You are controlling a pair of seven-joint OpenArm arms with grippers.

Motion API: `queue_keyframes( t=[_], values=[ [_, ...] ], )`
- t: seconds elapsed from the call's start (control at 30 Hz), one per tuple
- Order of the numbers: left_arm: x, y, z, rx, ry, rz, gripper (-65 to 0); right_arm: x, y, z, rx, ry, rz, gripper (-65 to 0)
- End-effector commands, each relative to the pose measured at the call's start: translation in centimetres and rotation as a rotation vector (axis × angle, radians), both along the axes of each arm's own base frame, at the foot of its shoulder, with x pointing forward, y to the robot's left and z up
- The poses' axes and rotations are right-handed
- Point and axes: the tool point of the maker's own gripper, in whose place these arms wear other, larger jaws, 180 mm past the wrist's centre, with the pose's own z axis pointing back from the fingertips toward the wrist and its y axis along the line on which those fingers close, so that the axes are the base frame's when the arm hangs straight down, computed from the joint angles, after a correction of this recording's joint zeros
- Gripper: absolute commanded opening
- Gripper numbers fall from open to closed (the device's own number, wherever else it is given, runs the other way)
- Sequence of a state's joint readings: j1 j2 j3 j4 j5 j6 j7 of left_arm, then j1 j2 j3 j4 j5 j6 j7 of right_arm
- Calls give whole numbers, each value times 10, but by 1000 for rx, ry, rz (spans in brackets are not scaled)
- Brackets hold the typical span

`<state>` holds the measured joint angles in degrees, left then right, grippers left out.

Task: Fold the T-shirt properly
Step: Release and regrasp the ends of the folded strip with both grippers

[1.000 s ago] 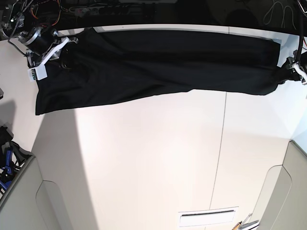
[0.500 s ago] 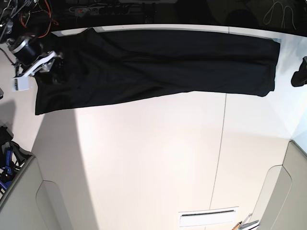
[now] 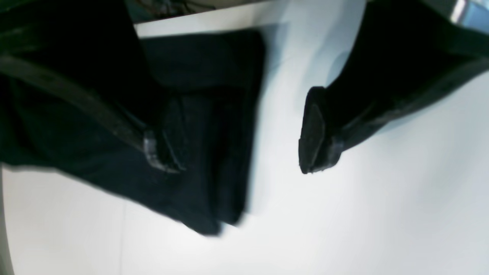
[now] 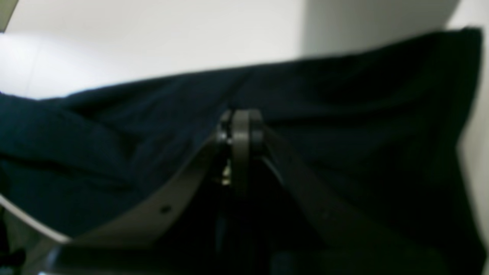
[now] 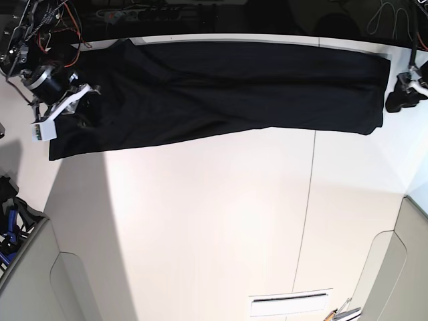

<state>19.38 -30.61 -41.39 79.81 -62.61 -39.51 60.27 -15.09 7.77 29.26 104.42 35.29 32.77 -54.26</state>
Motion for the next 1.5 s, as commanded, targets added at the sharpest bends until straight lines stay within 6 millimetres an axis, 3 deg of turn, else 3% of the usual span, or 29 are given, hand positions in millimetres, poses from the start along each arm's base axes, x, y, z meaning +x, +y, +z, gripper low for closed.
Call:
queue_keyframes(
  t=[0.0, 0.27, 0.63, 0.87, 1.13, 1.37, 1.47],
  values=[
    [7, 6, 10, 38, -29, -18, -177, 4, -1, 4, 4, -25, 3, -650],
    [1, 14, 0, 112, 24, -28, -177, -7, -3, -26, 61, 60, -28, -650],
    [-25, 8, -10, 71, 74, -28, -177, -5, 0, -23, 95, 46, -31, -650],
    [-20, 4, -10, 67, 52, -30, -177, -5, 1, -22, 104, 43, -32, -650],
    [-22, -26, -30, 38, 102, -121, -177, -5, 1, -23, 103, 46, -30, -650],
    [-23, -30, -31, 22, 107, -130, -178, -5, 1, -23, 103, 45, -30, -650],
    [-23, -36, -29, -21, 108, -134, -215, -5, 1, -23, 103, 45, -30, -650]
  ],
)
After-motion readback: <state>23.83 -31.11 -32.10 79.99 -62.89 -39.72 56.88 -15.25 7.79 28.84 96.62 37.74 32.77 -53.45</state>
